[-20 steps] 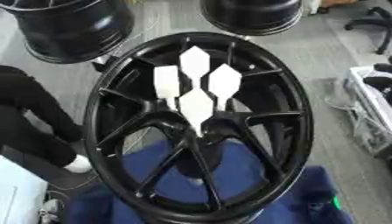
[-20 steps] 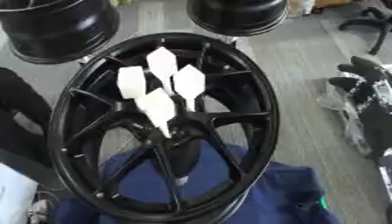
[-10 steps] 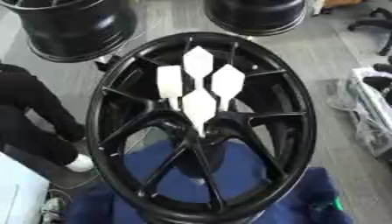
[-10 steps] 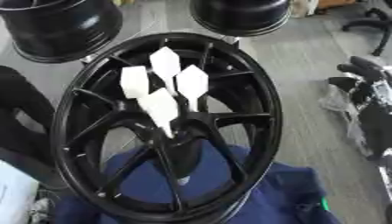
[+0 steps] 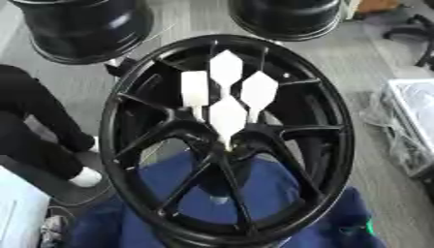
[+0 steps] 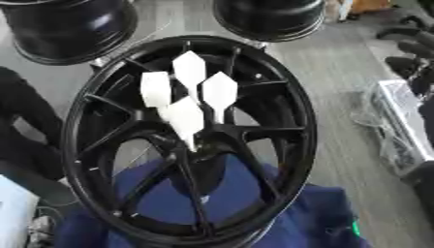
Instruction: Pull the pin out of the wheel hub.
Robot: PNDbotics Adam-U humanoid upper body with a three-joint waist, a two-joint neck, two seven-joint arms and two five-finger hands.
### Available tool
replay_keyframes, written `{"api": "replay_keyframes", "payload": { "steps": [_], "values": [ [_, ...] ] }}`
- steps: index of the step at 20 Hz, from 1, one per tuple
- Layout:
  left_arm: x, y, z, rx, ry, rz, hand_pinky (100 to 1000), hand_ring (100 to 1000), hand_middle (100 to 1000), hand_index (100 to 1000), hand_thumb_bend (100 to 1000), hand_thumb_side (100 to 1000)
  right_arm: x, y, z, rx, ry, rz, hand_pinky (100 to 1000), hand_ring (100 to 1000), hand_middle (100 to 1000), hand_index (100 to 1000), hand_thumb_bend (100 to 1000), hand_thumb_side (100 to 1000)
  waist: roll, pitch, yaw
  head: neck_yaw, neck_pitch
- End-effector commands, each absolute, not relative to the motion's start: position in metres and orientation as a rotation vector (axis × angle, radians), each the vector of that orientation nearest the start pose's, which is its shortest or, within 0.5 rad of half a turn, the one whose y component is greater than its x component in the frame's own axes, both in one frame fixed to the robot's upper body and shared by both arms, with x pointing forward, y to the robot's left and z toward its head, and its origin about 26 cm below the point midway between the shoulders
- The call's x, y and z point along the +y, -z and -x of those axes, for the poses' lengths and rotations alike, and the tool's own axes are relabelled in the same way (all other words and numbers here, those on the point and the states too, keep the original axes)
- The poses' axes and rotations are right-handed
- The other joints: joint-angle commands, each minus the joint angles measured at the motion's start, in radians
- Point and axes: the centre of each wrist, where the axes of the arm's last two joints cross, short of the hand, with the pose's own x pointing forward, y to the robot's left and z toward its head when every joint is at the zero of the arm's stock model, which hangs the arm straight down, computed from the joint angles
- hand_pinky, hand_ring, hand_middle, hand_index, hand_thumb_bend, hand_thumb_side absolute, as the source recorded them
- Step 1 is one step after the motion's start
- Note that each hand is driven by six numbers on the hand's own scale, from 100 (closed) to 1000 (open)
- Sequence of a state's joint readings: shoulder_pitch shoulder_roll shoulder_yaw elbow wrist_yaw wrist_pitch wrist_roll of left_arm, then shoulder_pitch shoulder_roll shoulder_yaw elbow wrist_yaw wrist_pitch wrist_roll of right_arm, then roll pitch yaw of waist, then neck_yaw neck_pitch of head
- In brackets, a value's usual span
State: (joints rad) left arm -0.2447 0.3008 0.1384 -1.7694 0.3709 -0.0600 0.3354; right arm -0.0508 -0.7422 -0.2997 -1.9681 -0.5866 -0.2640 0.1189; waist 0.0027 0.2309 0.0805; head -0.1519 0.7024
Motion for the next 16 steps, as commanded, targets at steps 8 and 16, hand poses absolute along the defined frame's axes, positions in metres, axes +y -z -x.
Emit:
{"api": "replay_keyframes", "payload": {
  "steps": [8, 16],
  "values": [
    [0.322, -0.147, -0.315, -2.078, -0.324, -0.187, 820, 648, 721, 832, 288, 805, -0.385, -0.326, -0.275, -2.382, -0.875, -0.004, 906, 785, 797, 881, 100, 541, -0.014, -0.037, -0.012, -0.104, 0.023],
    [0.327, -0.141, -0.312, -2.046, -0.314, -0.186, 819, 647, 720, 831, 295, 811, -0.357, -0.367, -0.295, -2.325, -1.271, -0.032, 896, 786, 792, 877, 100, 418, -0.031, -0.049, -0.017, -0.132, 0.043]
  ]
}}
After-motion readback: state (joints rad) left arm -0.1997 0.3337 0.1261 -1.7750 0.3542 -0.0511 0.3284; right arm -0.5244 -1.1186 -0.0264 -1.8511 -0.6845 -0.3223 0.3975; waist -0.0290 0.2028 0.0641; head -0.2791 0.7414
